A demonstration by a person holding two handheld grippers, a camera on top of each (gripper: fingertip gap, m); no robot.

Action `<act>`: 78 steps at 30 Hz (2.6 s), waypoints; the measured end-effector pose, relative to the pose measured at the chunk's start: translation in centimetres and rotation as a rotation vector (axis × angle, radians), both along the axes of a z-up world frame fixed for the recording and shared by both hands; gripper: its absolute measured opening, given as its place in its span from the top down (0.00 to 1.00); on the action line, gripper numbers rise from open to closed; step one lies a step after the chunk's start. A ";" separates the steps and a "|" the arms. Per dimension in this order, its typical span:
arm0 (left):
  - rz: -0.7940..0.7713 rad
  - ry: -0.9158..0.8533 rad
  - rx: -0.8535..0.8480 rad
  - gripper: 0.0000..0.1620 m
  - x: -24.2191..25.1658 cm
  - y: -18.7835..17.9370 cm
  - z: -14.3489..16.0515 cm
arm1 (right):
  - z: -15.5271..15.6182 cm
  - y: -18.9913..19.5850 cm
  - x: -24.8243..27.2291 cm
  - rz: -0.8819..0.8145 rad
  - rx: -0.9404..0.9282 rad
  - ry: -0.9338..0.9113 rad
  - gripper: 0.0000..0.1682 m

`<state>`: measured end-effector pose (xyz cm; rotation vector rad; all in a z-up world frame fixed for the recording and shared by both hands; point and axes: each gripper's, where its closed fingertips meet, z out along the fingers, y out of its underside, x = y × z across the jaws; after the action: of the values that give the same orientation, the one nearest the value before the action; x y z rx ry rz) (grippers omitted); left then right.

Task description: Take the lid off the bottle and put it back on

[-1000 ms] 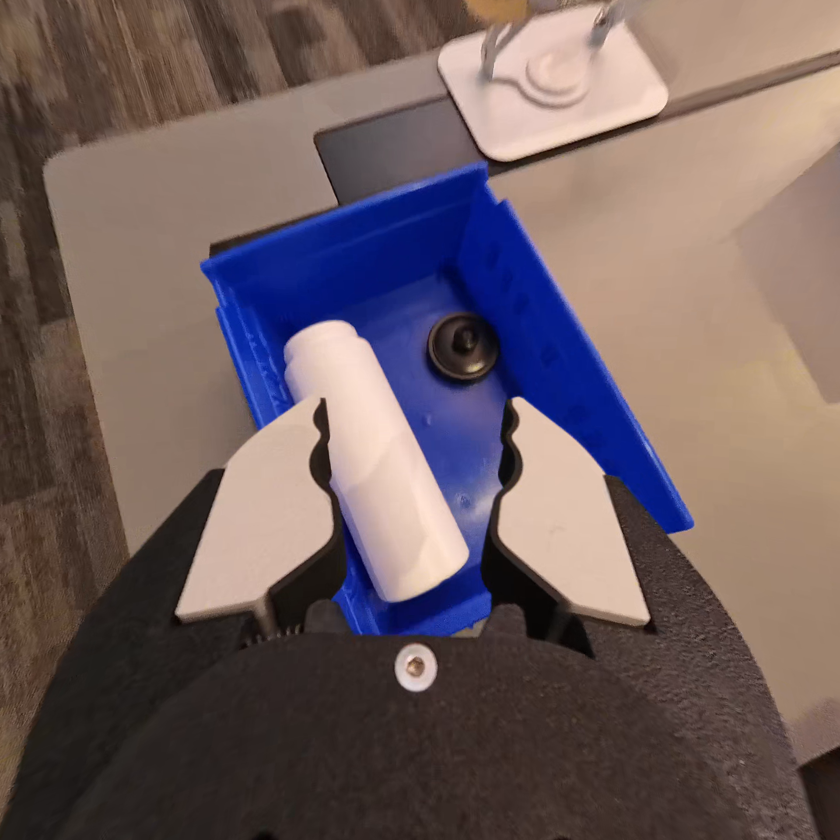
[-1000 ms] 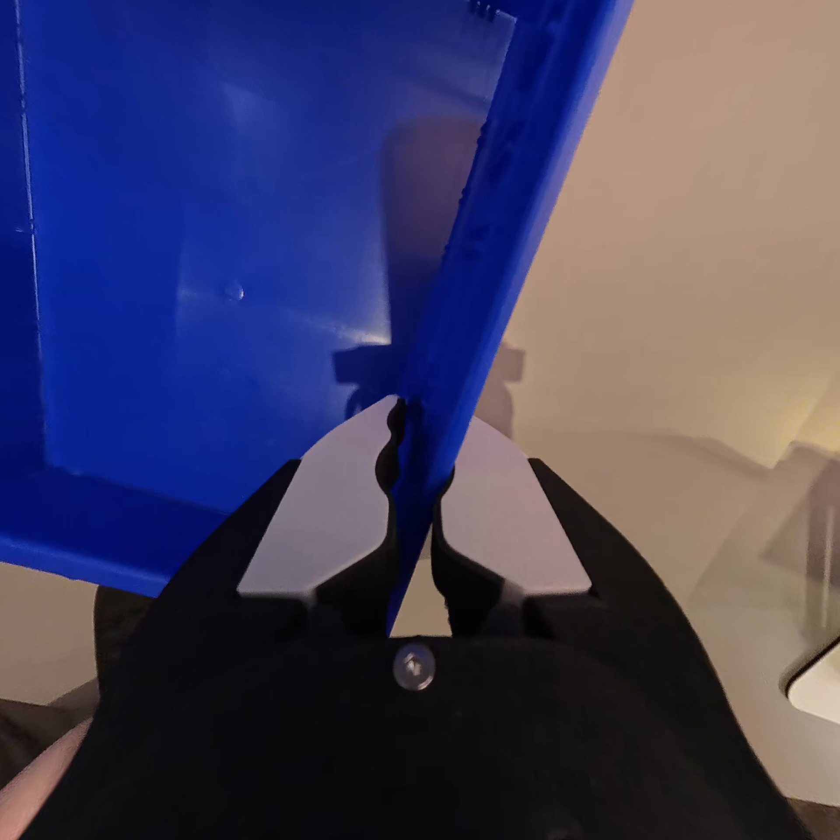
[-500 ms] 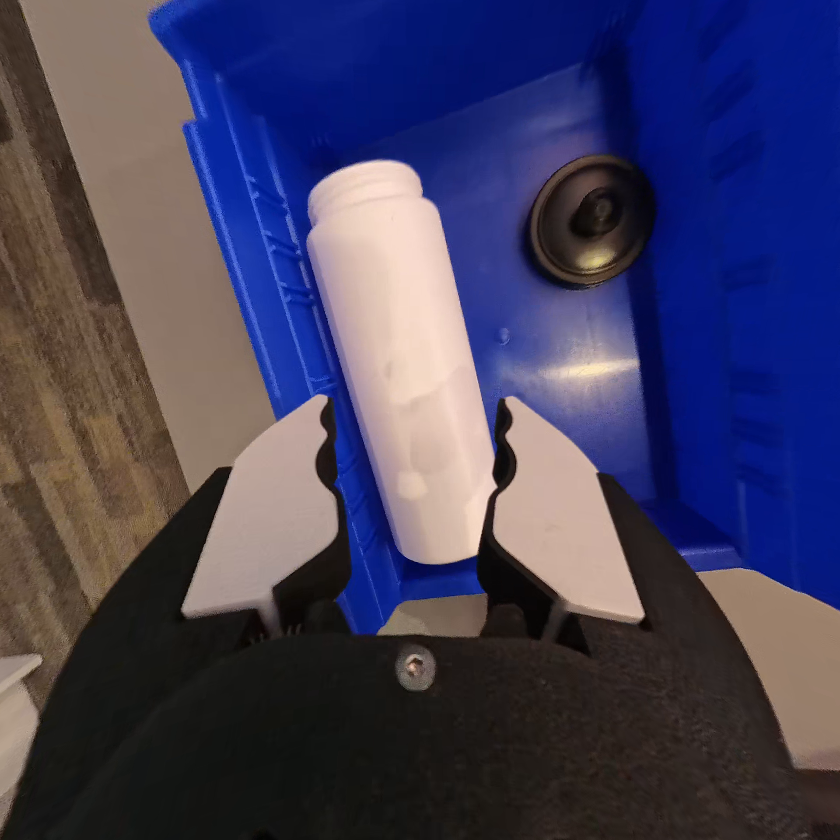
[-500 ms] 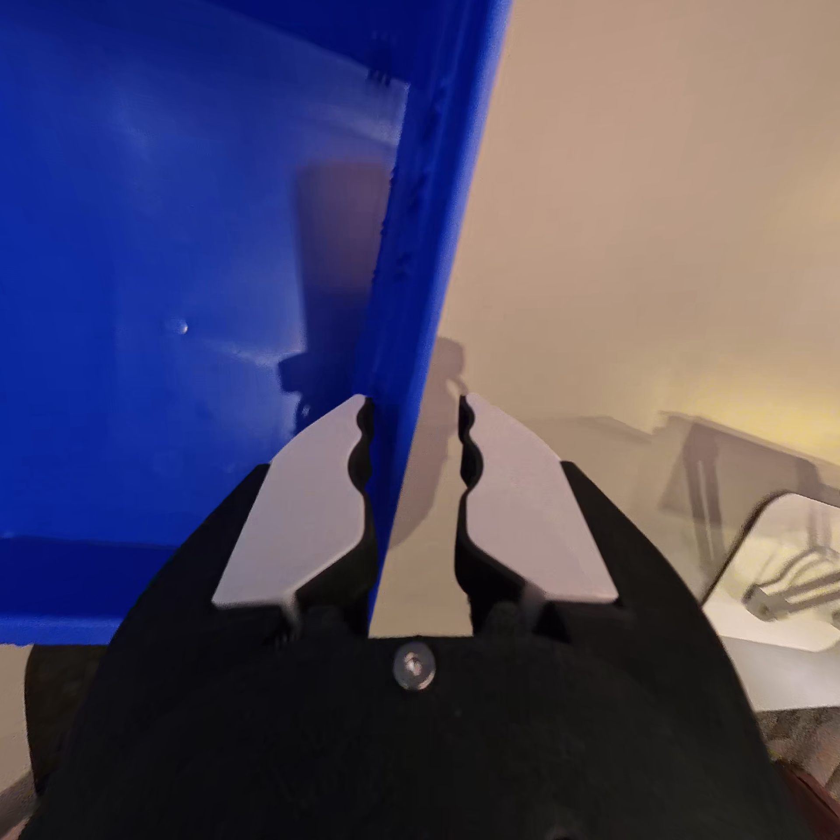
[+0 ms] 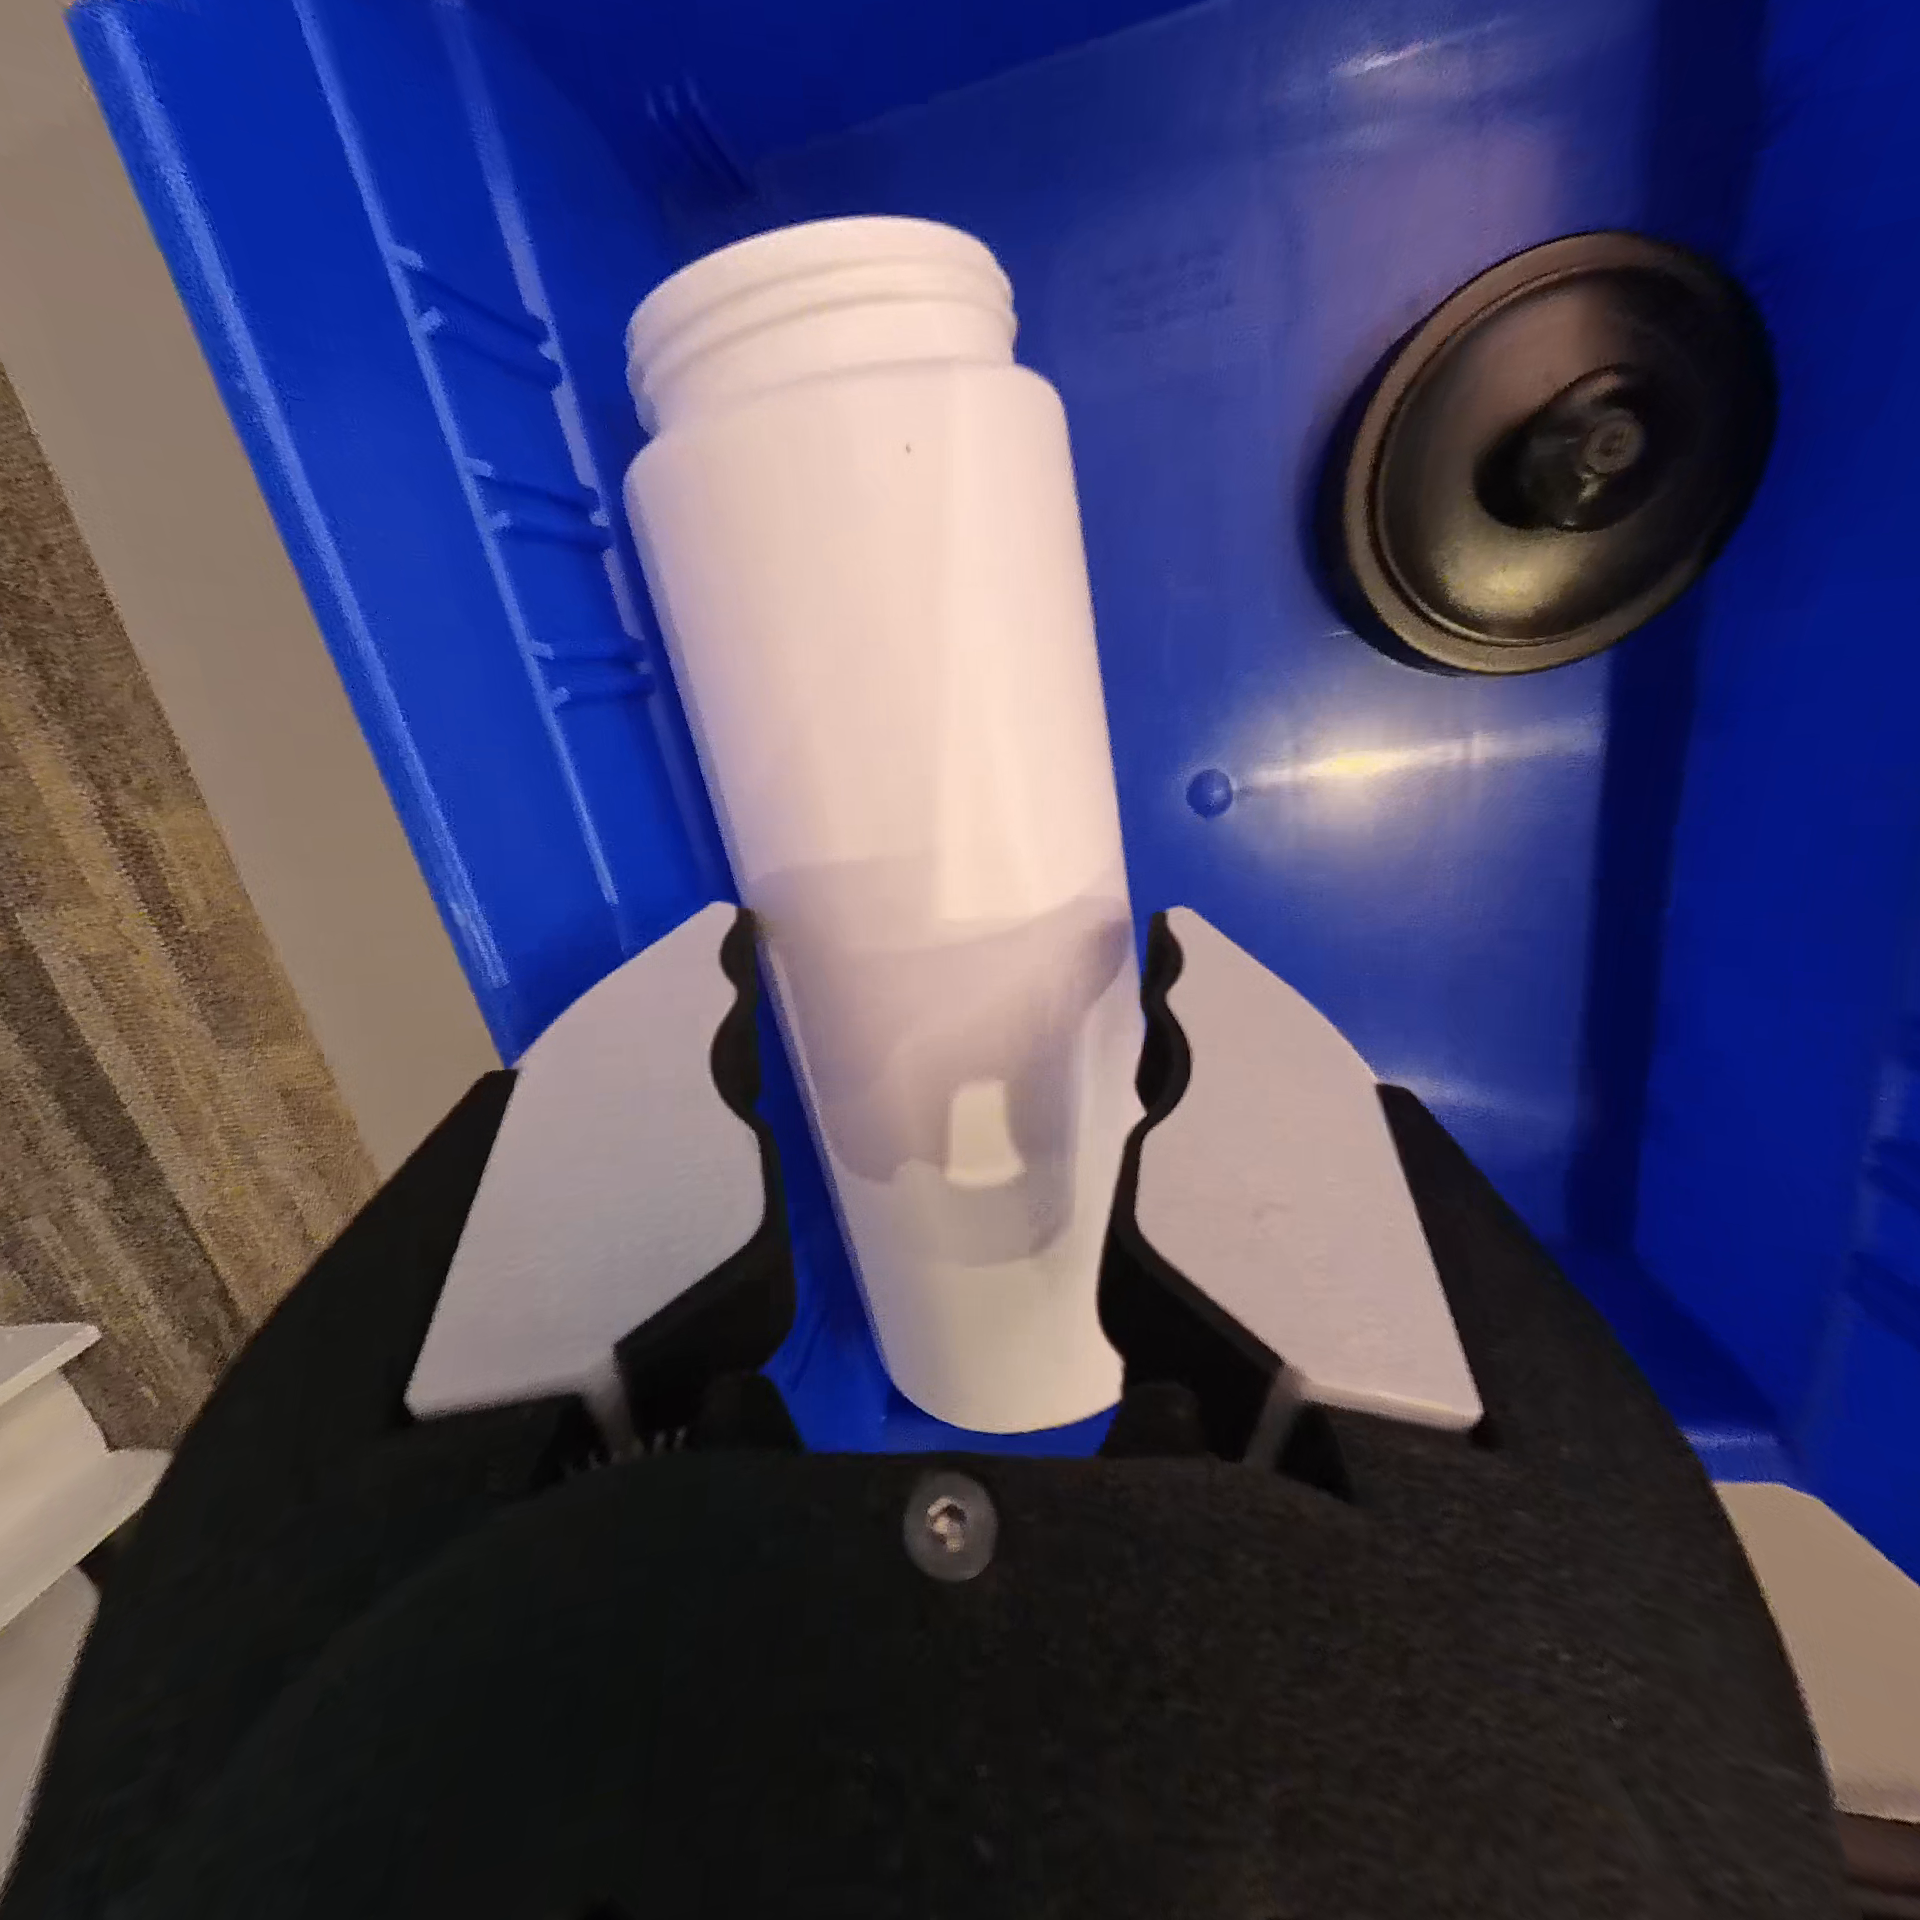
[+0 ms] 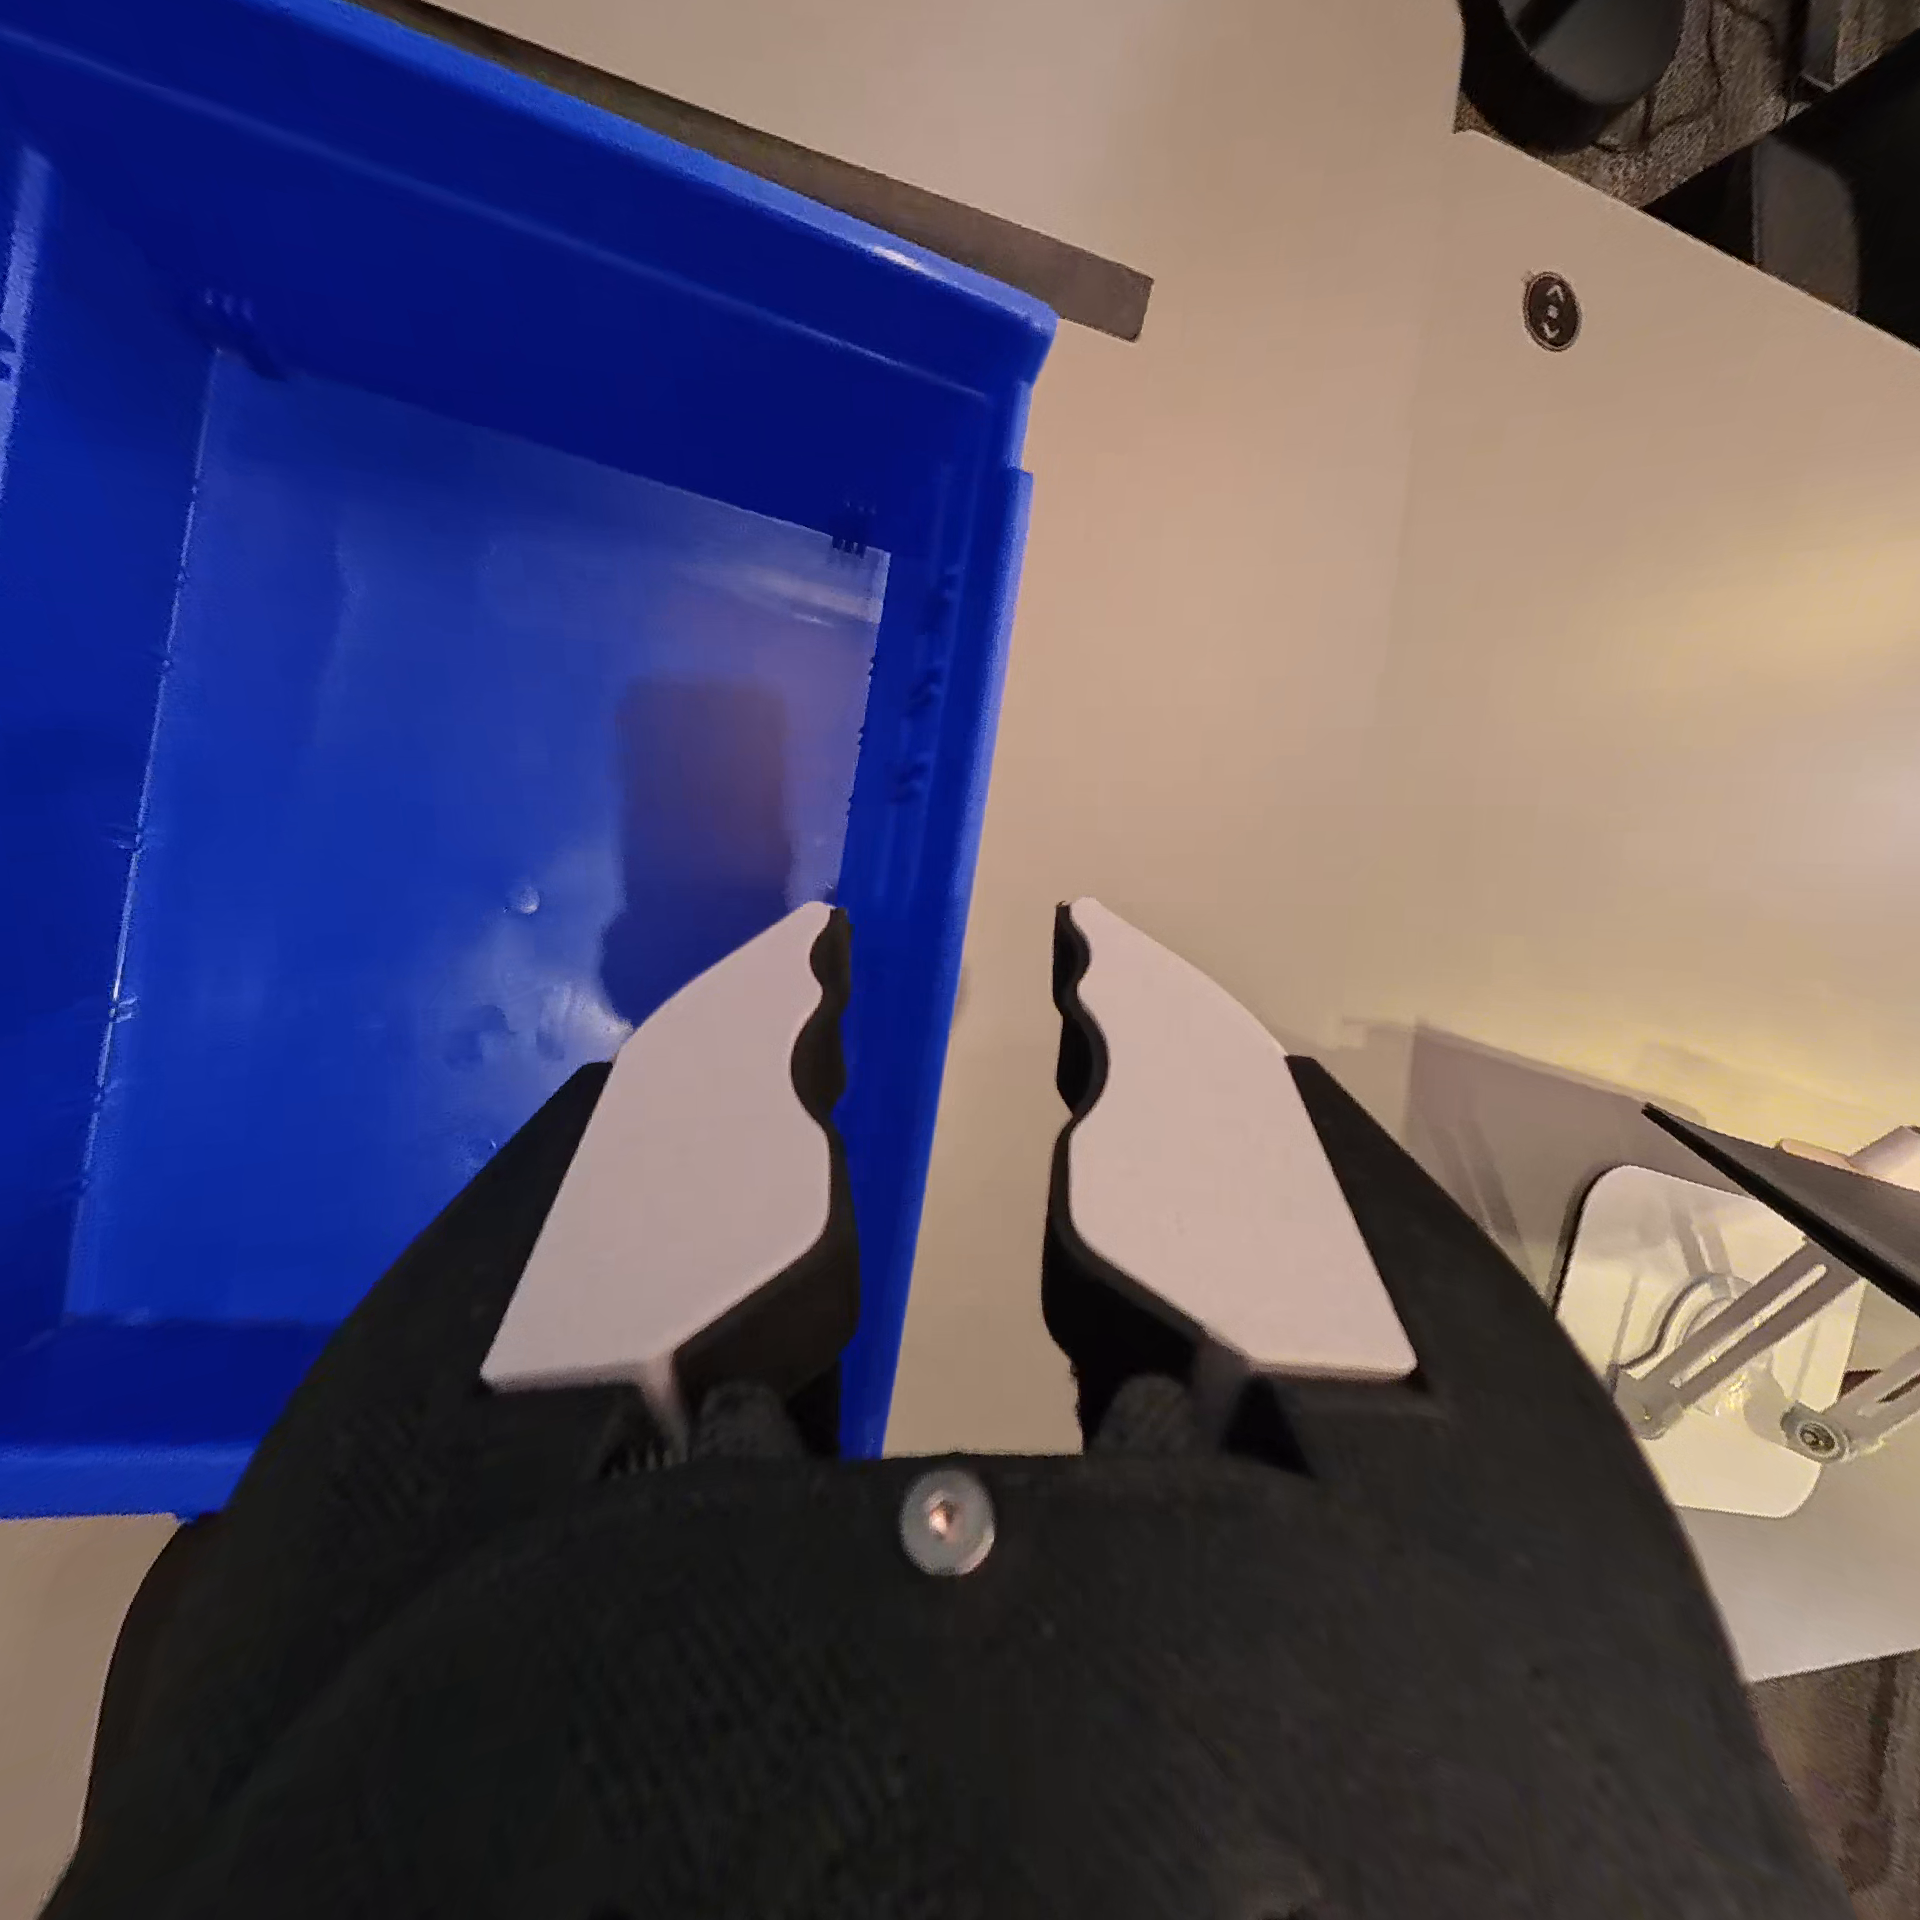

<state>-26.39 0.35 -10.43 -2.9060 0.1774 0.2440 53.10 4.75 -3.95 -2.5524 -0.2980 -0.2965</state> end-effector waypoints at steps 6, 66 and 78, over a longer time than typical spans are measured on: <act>0.011 0.026 -0.020 0.55 -0.3 0.2 -0.6 | -0.7 0.4 -1.2 0.037 -0.031 -0.015 0.76; -0.683 -0.916 0.794 0.52 21.4 -1.8 20.7 | 11.9 1.1 -19.7 0.472 0.539 0.214 0.77; -1.047 -1.040 0.554 0.52 36.0 -6.3 14.3 | 12.5 -9.1 -41.9 1.125 0.442 1.289 0.46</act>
<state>9.58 -5.93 3.88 -1.7284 1.1075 -1.1197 11.18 -4.34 8.54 -1.3620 -0.8842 1.4156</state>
